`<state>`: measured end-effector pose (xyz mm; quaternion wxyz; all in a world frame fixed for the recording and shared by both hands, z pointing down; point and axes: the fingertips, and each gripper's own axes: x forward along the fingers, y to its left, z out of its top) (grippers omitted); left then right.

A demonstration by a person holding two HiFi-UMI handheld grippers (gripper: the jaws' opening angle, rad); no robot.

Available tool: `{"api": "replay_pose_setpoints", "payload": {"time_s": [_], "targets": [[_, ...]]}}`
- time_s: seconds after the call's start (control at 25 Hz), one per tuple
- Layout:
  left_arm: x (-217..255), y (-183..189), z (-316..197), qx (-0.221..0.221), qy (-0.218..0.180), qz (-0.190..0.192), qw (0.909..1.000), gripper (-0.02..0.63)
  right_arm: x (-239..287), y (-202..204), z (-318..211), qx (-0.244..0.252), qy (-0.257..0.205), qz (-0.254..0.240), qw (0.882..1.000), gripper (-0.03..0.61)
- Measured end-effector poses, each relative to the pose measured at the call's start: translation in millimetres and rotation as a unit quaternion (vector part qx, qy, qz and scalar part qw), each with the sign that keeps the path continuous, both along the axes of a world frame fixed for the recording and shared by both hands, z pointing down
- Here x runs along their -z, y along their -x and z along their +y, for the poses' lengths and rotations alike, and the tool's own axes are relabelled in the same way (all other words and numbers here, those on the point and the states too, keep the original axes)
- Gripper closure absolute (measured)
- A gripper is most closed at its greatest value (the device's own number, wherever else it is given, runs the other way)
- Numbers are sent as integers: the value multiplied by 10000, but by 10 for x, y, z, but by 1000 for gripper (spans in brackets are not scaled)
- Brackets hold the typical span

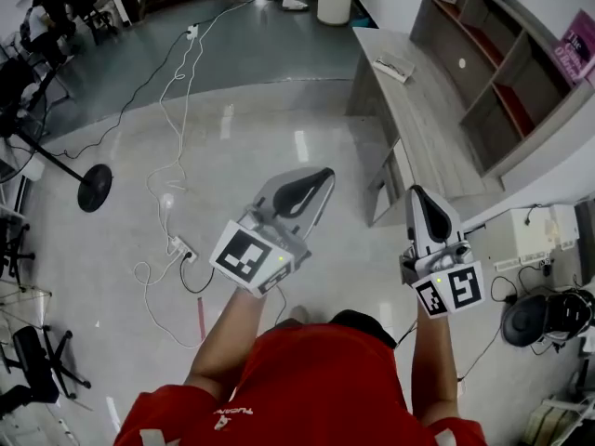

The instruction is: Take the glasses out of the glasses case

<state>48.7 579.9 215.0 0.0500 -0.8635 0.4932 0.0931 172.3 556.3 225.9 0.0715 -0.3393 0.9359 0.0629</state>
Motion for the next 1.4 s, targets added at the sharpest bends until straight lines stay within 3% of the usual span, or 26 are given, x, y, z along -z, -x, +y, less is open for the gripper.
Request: {"api": "replay_pose_setpoints", "payload": {"time_s": [0.24, 0.48, 0.8, 1.04, 1.4], "targets": [[-148, 296, -200, 30, 92, 117, 9999, 603, -203, 200, -175, -9, 116, 210, 9997, 574], [-274, 567, -808, 112, 171, 45, 9998, 603, -277, 347, -836, -39, 95, 145, 9998, 574], [-292, 932, -2241, 265, 177, -168, 9993, 603, -297, 563, -2312, -85, -93, 328, 9994, 574], [-281, 967, -3430, 214, 127, -277, 9993, 603, -307, 621, -3466, -77, -139, 446, 9989, 574], [-276, 1120, -4636, -38, 167, -242, 9996, 603, -428, 736, -4688, -309, 129, 730, 9968, 574]]}}
